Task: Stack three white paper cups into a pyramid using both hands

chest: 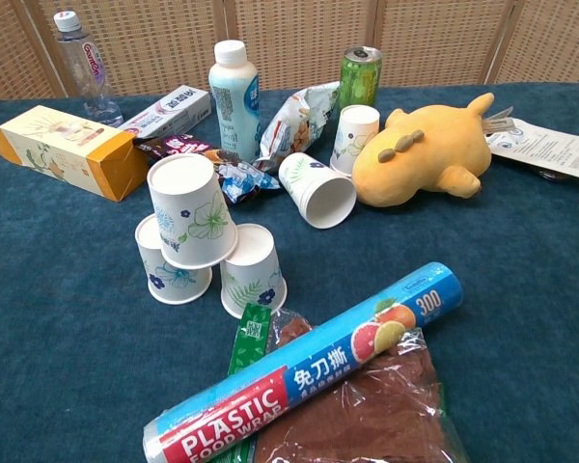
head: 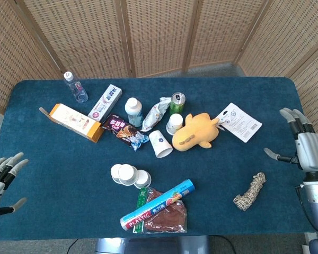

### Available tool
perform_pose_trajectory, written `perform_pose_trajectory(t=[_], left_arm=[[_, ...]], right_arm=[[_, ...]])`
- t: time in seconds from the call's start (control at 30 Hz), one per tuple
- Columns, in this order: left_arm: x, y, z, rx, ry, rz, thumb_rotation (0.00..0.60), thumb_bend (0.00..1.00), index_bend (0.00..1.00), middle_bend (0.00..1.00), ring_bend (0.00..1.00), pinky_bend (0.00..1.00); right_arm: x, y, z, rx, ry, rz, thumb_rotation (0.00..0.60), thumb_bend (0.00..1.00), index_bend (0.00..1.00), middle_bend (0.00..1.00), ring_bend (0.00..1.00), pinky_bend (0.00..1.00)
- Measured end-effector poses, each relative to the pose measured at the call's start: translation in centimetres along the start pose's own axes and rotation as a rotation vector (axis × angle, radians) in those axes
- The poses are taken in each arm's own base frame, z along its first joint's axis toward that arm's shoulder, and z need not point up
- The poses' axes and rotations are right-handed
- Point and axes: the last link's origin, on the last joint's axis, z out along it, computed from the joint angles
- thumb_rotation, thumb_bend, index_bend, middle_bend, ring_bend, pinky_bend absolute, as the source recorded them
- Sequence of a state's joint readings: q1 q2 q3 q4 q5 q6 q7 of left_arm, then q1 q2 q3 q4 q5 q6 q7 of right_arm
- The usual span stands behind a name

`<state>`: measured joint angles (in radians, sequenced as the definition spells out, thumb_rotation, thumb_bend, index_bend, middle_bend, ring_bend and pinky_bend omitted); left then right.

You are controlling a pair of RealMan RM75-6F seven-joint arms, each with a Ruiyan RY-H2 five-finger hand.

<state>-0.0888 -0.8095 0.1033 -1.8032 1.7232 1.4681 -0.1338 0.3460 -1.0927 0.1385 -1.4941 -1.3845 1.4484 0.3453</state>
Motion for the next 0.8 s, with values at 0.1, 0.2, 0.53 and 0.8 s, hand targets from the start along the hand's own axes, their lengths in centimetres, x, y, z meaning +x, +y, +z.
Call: perform_pose_trajectory(t=[0.1,0.2,0.53,0.8], left_arm=[[-0.1,-0.1,-0.4,0.000,0.029,0.002,0.600,0.29,0.00,0.00,0.00,0.00],[-0.1,-0.4,-0.9,0.009,0.060,0.010,0.600,0.30,0.00,0.00,0.00,0.00],[-1.0,-1.4,-1.6,0.051,0.106,0.074,0.600,0.30,0.00,0.00,0.00,0.00],[-2.0,-1.7,-1.2,0.074,0.114,0.100,0.600,0.29,0.00,0.00,0.00,0.00]], right_arm=[[0.1,-0.6,-1.7,-0.010,-0.026,0.009,0.577,0.06,0.06,0.02,0.00,0.10],[0.0,-1.0,-3.4,-0.016,-0.047,-0.019,0.596,0.04,0.06,0.01,0.00,0.08],[-2.2,0.2,-9.1,-0.071,-0.129,-0.223,0.600,0.00,0.05,0.00,0.00,0.00],[-3.5,0.3,-10.1,-0.098,-0.183,-0.279,0.600,0.00,0.01,0.00,0.00,0.00]])
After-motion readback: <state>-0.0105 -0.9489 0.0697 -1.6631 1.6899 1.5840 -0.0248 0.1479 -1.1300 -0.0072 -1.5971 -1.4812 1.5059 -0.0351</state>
